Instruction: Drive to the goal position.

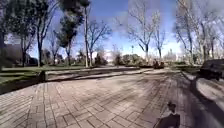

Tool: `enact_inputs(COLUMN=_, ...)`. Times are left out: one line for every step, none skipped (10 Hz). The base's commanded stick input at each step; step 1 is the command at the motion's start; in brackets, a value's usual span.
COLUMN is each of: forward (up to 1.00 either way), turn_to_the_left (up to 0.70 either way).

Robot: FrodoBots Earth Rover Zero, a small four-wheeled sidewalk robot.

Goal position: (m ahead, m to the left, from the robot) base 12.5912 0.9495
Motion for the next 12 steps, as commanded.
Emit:
enact_inputs(forward=1.00, turn_to_the_left=0.00)
enact_inputs(forward=1.00, turn_to_the_left=0.00)
enact_inputs(forward=1.00, turn_to_the_left=0.00)
enact_inputs(forward=1.00, turn_to_the_left=0.00)
enact_inputs(forward=1.00, turn_to_the_left=0.00)
enact_inputs(forward=1.00, turn_to_the_left=0.00)
enact_inputs(forward=1.00, turn_to_the_left=0.00)
enact_inputs(forward=1.00, turn_to_the_left=0.00)
enact_inputs(forward=1.00, turn_to_the_left=0.00)
enact_inputs(forward=1.00, turn_to_the_left=0.00)
enact_inputs(forward=1.00, turn_to_the_left=0.00)
enact_inputs(forward=1.00, turn_to_the_left=0.00)
